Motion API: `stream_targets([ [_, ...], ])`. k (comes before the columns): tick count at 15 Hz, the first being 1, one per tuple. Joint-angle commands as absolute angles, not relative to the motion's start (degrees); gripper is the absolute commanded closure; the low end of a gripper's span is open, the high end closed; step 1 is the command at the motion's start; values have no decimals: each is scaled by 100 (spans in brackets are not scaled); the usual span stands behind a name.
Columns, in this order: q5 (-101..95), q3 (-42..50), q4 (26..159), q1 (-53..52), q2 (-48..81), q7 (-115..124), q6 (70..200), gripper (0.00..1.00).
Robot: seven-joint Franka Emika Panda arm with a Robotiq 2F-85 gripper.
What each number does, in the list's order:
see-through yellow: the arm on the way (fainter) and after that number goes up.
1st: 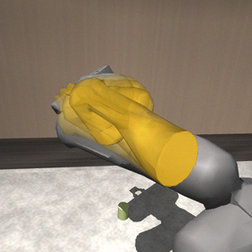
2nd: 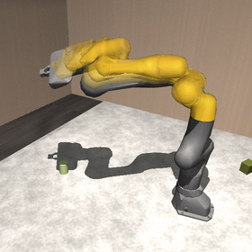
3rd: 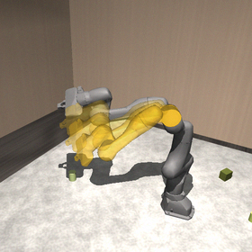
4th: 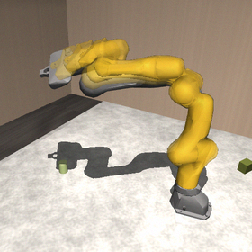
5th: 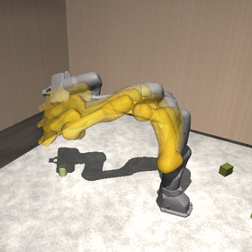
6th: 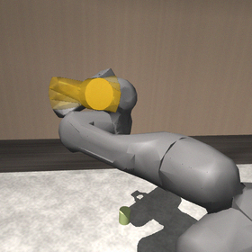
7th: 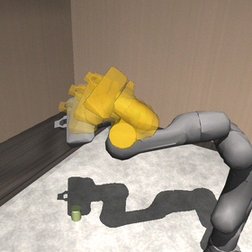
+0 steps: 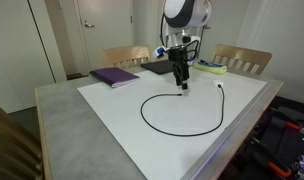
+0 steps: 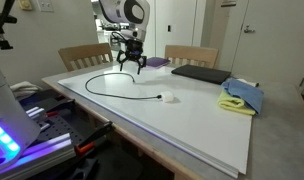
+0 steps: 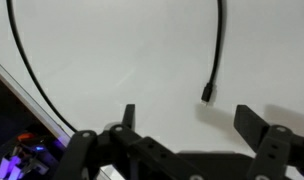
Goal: Unwind the charging cable
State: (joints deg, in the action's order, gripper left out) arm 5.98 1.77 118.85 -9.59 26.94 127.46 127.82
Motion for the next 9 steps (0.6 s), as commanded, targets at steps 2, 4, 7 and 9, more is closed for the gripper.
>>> stream_targets([
  [2, 963, -154, 12731, -796, 2193, 12023, 13699, 0],
  [4, 776, 0, 12355, -966, 2481, 12417, 13413, 0],
  [7, 734, 16, 12366, -1002, 2467, 12501, 13442, 0],
  [9, 529, 86, 12360, -1108, 2498, 12681, 13464, 0],
])
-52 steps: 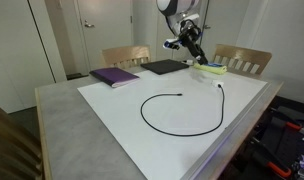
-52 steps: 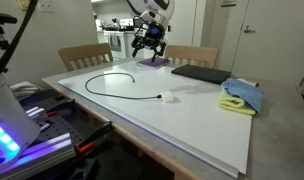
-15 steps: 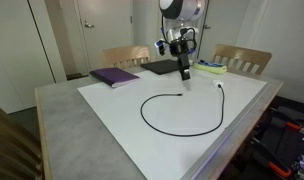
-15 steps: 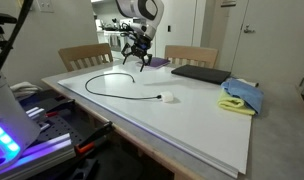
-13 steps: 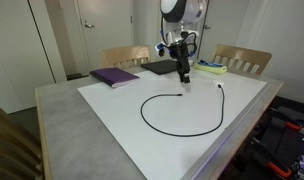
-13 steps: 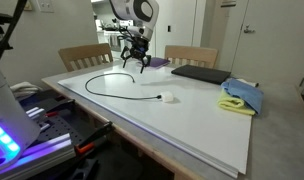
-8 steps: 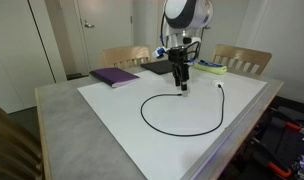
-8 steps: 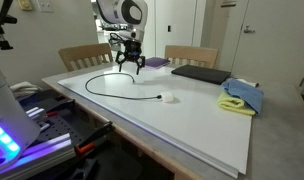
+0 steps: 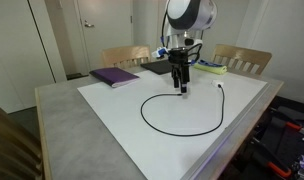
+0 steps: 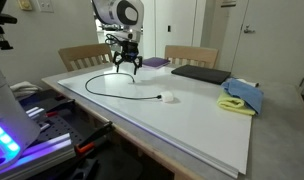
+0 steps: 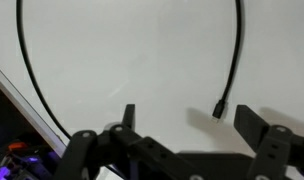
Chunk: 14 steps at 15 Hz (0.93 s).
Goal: Unwind the charging cable
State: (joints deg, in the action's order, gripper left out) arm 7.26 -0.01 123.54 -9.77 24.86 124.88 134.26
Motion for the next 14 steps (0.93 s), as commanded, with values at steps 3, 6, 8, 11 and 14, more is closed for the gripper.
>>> stream_targets([
  [3, 284, 146, 12313, -1242, 2583, 13071, 13474, 0],
  [6, -65, 215, 12253, -1371, 2662, 13467, 13359, 0],
  [8, -232, 268, 12291, -1391, 2673, 13692, 13367, 0],
  [11, -304, 326, 12392, -1327, 2636, 13889, 13436, 0],
  [14, -250, 337, 12345, -1262, 2710, 13857, 13447, 0],
])
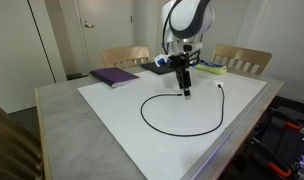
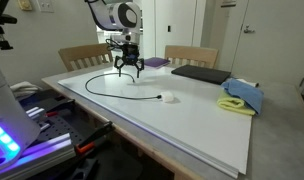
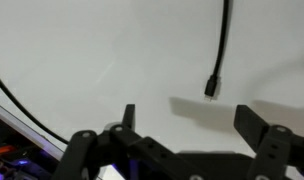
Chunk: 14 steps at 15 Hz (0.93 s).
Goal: Unwind the charging cable
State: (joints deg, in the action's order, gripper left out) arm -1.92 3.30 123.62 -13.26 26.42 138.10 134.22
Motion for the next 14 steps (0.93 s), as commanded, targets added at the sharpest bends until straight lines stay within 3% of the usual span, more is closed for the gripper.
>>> stream_targets([
  [1, -219, 340, 12368, -1236, 2707, 13844, 13470, 0],
  [14, 333, 185, 12000, -932, 3086, 13601, 13727, 0],
])
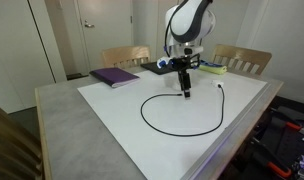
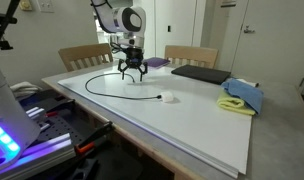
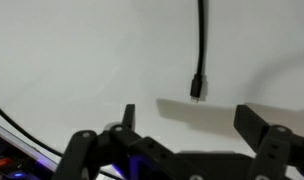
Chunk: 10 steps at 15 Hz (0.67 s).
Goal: Unwind the charging cable
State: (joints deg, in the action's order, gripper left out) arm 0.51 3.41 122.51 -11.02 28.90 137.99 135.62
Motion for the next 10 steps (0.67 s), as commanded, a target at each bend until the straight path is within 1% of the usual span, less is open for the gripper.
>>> stream_targets([
  [1, 398, 174, 11930, -929, 3134, 13568, 13739, 0],
  [7, 786, 177, 11643, -971, 3361, 13627, 13859, 0],
  [8, 689, 237, 11510, -1037, 3435, 13706, 13670, 0],
  [10, 656, 260, 11713, -1059, 3273, 13713, 13715, 0],
])
